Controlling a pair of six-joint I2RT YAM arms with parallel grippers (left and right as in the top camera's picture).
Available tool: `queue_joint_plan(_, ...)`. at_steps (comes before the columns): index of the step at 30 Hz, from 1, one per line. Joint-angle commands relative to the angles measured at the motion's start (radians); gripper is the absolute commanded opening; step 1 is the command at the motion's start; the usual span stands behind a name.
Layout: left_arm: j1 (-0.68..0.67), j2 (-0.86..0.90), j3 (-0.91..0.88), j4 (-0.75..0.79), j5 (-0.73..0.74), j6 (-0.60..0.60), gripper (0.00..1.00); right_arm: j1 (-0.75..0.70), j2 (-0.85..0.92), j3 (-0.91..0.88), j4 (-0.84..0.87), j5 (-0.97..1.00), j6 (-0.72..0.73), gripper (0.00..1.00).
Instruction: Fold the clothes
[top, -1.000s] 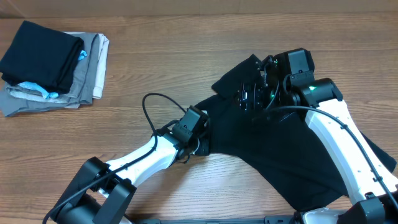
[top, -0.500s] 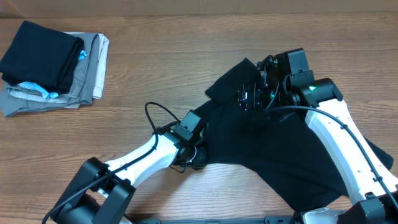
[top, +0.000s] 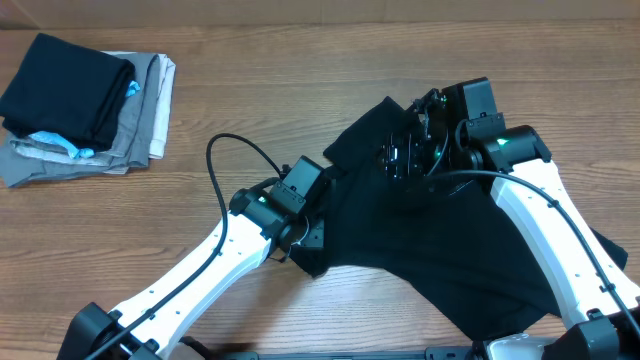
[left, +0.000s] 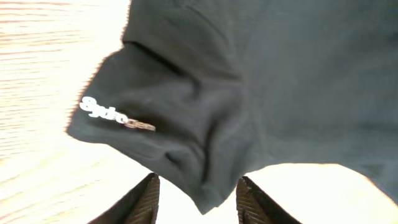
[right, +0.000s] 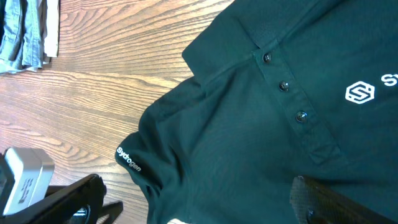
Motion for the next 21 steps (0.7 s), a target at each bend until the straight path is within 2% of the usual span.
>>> queue_joint_plan(1, -0.001, 0.041, -0.001, 0.000, -0.104, 0.029, 0.32, -0.003, -0.002, 0.007, 0.003, -0.005, 0.002, 1.00)
queue_joint_plan(3, -0.001, 0.071, -0.001, 0.003, -0.117, 0.029, 0.25, -0.003, -0.002, 0.007, 0.003, -0.005, 0.002, 1.00)
queue_joint_plan(7, 0.005, 0.134, -0.001, 0.004, -0.171, 0.029, 0.20, -0.003, -0.002, 0.007, 0.002, -0.005, 0.002, 1.00)
queue_joint_plan(9, 0.020, 0.180, -0.001, 0.013, -0.176, 0.029, 0.13, -0.003, -0.002, 0.007, 0.003, -0.005, 0.002, 1.00)
queue_joint_plan(21, 0.166, 0.327, -0.001, 0.043, -0.179, 0.049, 0.13, -0.003, -0.002, 0.007, 0.003, -0.005, 0.002, 1.00)
